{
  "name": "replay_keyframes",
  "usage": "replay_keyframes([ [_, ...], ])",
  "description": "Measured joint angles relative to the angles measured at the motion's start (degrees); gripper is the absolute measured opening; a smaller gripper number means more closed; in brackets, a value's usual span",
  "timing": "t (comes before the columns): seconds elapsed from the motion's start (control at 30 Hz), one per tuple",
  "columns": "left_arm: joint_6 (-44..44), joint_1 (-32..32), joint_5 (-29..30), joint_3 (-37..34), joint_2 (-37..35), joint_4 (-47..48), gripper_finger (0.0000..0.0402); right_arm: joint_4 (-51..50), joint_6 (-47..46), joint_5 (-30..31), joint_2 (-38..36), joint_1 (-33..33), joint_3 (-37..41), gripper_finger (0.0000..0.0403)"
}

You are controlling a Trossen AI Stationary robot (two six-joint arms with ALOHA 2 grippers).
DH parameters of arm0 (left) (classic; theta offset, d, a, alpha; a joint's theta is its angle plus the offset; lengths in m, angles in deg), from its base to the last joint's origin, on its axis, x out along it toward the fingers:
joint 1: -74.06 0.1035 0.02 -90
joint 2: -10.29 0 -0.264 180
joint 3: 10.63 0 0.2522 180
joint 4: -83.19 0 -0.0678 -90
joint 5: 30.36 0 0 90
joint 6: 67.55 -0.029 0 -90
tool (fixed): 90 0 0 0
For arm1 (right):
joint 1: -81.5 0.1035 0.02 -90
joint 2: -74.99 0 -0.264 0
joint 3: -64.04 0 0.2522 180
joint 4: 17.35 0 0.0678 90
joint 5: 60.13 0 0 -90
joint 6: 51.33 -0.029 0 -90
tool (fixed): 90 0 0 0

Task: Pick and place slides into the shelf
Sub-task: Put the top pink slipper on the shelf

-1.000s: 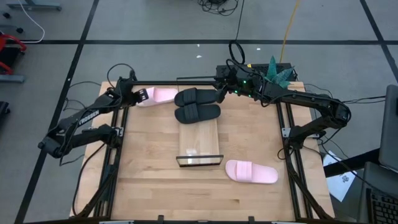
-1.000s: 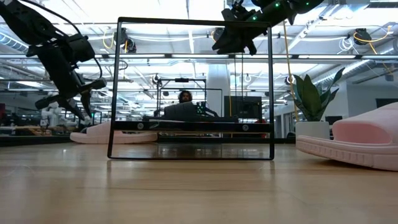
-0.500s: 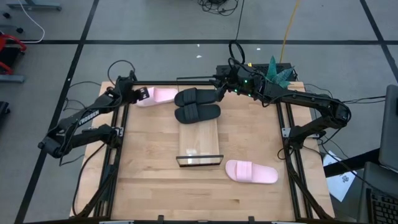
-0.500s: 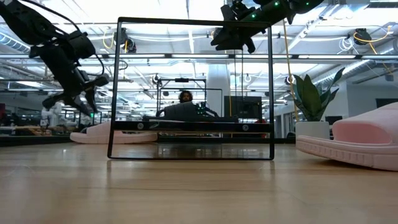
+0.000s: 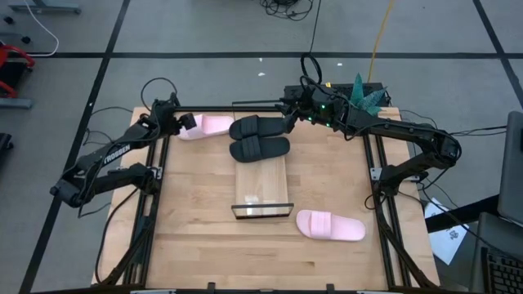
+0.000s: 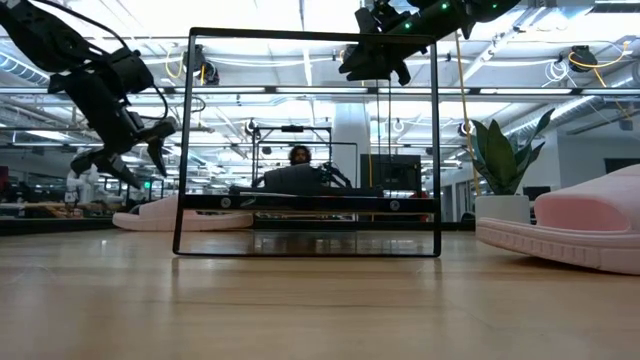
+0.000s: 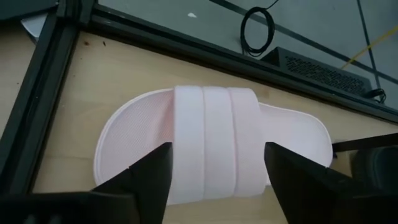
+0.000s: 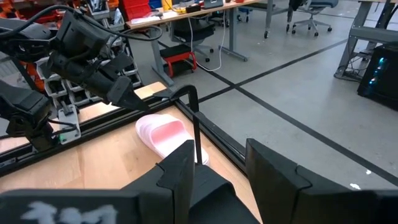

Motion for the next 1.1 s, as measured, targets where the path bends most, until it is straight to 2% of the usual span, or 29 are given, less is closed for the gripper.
replay_keyframes([
  [0.37,-0.3,0.4,0.0,0.0,0.1,0.1,0.0255,0.0,0.0,-0.1,0.0,0.0,0.0,0.0134],
  [0.57,0.7,0.4,-3.1,-2.6,0.1,-4.1,0.0255,0.0,0.0,-0.2,0.0,0.0,0.0,0.0134],
  [0.8,0.7,1.3,-3.3,-3.8,0.2,-5.9,0.0255,0.0,-0.6,-0.2,0.0,0.0,0.0,0.0134],
  [0.9,0.7,2.1,-1.8,-3.8,2.0,-4.4,0.0255,0.0,-0.6,-0.2,0.0,0.0,0.0,0.0135],
  [1.1,2.1,2.1,-3.0,-3.8,7.8,-6.9,0.0255,0.0,-0.6,-0.2,0.0,0.1,0.0,0.0134],
])
